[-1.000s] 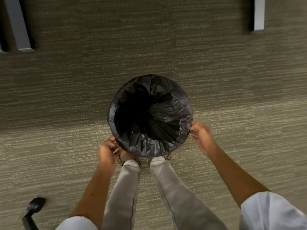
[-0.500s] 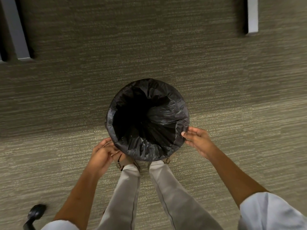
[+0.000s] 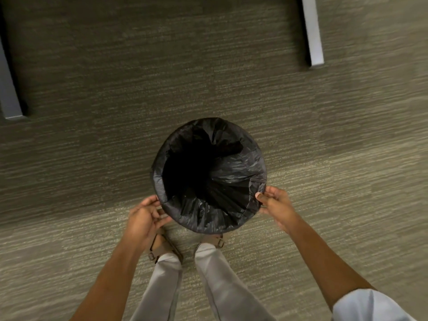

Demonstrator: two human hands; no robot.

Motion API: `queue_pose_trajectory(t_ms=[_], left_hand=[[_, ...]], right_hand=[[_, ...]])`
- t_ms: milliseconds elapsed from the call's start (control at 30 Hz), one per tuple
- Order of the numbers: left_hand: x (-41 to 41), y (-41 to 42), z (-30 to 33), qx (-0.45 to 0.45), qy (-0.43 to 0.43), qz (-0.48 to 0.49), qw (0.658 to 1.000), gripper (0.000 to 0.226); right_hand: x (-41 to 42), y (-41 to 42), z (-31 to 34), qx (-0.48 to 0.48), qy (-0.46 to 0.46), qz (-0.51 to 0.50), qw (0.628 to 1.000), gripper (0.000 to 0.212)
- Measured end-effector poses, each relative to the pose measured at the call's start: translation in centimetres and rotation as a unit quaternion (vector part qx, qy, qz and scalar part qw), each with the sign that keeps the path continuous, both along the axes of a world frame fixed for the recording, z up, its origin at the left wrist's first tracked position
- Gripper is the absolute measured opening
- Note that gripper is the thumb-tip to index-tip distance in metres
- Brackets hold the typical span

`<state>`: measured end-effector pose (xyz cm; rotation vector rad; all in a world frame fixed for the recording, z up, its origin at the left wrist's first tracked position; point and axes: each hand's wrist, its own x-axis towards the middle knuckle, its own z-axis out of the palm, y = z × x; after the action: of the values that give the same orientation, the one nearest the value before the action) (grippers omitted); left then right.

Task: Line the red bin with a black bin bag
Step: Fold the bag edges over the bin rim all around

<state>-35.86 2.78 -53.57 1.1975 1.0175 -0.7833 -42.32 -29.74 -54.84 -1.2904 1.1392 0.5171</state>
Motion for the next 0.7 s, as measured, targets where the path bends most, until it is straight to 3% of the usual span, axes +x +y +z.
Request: queue_pose_trajectory(t_ms=[233,467,700], left_hand=[[5.5,-5.7,0.6,0.059,-0.066,-0.066,0.994,0.056],[11.7,-11.6,1.6,0.111,-0.142,-0.168,0.969,0.049],[13.1,-13.2,1.6,0.121,-0.143,-0.214,0.959,0.048]], right_hand=[[1.7,-4.5,1.1,0.011,-0.023,-0.073,0.997,0.013],[4.7,-9.2,1.2,-0.059,-0.05,-0.185,0.98,0.019],[10.6,-13.1,1.2,-0.06,-0.09,-0.312,0.944,0.009]])
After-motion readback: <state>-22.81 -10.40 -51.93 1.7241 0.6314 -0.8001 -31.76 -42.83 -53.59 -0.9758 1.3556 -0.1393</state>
